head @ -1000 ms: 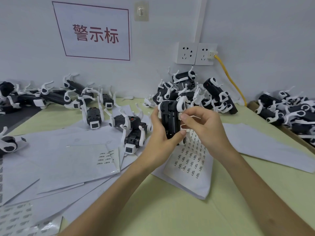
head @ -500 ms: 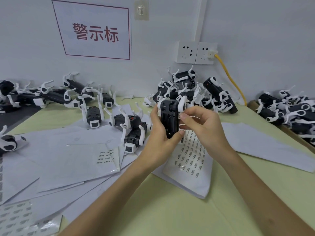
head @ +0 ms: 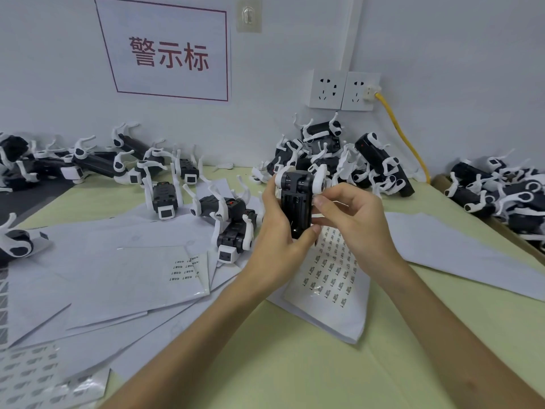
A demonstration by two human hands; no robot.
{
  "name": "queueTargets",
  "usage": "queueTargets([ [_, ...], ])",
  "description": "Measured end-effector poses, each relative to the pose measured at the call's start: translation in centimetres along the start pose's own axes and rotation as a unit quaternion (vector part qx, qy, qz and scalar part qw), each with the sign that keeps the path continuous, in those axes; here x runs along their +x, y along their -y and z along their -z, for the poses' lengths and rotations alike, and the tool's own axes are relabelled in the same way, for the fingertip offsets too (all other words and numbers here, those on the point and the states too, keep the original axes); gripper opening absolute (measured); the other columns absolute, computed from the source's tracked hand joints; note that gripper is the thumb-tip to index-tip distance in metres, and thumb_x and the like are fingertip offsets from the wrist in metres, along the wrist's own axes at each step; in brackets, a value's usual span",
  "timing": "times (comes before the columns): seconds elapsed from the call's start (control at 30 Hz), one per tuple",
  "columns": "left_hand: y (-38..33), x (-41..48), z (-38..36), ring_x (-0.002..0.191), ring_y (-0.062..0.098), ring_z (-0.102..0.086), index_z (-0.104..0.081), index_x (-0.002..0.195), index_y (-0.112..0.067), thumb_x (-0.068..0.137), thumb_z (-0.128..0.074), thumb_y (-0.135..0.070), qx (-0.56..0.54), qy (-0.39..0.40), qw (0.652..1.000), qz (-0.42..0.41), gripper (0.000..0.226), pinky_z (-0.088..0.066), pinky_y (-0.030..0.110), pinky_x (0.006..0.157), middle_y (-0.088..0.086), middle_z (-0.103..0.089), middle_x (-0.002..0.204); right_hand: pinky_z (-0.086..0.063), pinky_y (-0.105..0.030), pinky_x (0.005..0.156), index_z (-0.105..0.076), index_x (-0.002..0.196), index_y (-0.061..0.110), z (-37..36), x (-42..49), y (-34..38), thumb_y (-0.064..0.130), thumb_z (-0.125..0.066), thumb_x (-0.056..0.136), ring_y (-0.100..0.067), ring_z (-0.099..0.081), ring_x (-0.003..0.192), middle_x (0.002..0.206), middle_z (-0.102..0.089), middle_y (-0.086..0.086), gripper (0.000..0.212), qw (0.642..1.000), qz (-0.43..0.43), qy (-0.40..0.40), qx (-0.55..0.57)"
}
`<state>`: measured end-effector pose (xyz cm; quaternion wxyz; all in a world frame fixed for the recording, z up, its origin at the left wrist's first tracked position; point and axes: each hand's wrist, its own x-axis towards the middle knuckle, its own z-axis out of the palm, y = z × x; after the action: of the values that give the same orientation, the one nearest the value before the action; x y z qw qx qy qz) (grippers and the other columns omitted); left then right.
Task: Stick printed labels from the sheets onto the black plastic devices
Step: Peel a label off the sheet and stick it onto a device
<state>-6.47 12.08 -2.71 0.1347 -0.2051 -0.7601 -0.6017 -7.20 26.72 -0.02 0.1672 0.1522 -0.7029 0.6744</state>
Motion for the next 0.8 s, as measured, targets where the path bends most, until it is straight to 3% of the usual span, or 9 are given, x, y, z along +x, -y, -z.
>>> queueTargets([
  [0.23, -0.2, -0.1, 0.1, 0.132, 0.022, -0.054, 0.001, 0.159, -0.018, 0.090, -0.063, -0.021, 0.015, 0.006, 1.000, -0.007, 0.094, -0.052, 0.053, 0.102, 0.003, -0.050, 0.144, -0.059, -0.026, 0.073, -0.073, 0.080, 0.014, 0.3, 0.1, -0.4, 0.008, -0.071, 0.093, -0.023, -0.074, 0.084, 0.089, -0.074, -0.016, 0.014, 1.000, 0.000, 0.006, 0.009],
  [0.37, -0.2, -0.1, 0.3, 0.122, 0.029, -0.061, 0.004, 0.160, -0.022, 0.093, -0.065, -0.016, 0.039, 0.013, 0.999, -0.017, 0.097, -0.052, 0.053, 0.100, 0.004, -0.056, 0.138, -0.059, -0.031, 0.080, -0.077, 0.077, 0.019, 0.7, 0.2, -0.7, 0.016, -0.074, 0.089, -0.027, -0.073, 0.088, 0.094, -0.073, -0.021, 0.012, 0.999, -0.022, 0.021, 0.030],
  [0.5, -0.3, -0.1, 0.5, 0.111, 0.023, -0.065, -0.009, 0.155, -0.031, 0.094, -0.066, -0.010, 0.040, 0.009, 0.998, -0.037, 0.086, -0.055, 0.050, 0.093, 0.000, -0.062, 0.126, -0.059, -0.027, 0.079, -0.075, 0.070, 0.022, 0.9, 0.4, -0.7, 0.028, -0.079, 0.077, -0.022, -0.074, 0.084, 0.087, -0.076, -0.010, 0.010, 0.997, -0.037, 0.030, 0.055],
  [0.6, -0.2, 0.1, 0.5, 0.102, 0.018, -0.068, -0.018, 0.151, -0.033, 0.095, -0.065, -0.006, 0.013, 0.013, 0.999, -0.047, 0.078, -0.057, 0.047, 0.091, -0.006, -0.065, 0.112, -0.057, -0.027, 0.075, -0.064, 0.056, 0.025, 1.0, 0.6, -0.9, 0.032, -0.083, 0.072, -0.020, -0.073, 0.078, 0.082, -0.074, -0.006, 0.026, 0.996, -0.052, 0.025, 0.068],
  [0.7, -0.1, 0.2, 0.7, 0.106, 0.009, -0.066, -0.025, 0.154, -0.027, 0.096, -0.062, -0.003, -0.053, 0.040, 0.998, -0.020, 0.073, -0.057, 0.033, 0.090, -0.011, -0.066, 0.114, -0.056, -0.029, 0.075, -0.063, 0.066, 0.019, 0.7, 0.6, -1.2, 0.043, -0.081, 0.074, -0.023, -0.067, 0.076, 0.081, -0.068, -0.012, 0.031, 0.995, -0.059, 0.046, 0.062],
  [0.8, -0.4, 0.3, 1.1, 0.118, 0.001, -0.063, -0.034, 0.152, -0.029, 0.097, -0.061, 0.001, -0.116, 0.066, 0.991, 0.021, 0.069, -0.051, 0.017, 0.091, -0.018, -0.068, 0.123, -0.052, -0.030, 0.075, -0.062, 0.087, 0.007, 0.3, 0.6, -1.3, 0.038, -0.069, 0.088, -0.025, -0.061, 0.079, 0.085, -0.061, -0.016, 0.032, 0.992, -0.068, 0.076, 0.072],
])
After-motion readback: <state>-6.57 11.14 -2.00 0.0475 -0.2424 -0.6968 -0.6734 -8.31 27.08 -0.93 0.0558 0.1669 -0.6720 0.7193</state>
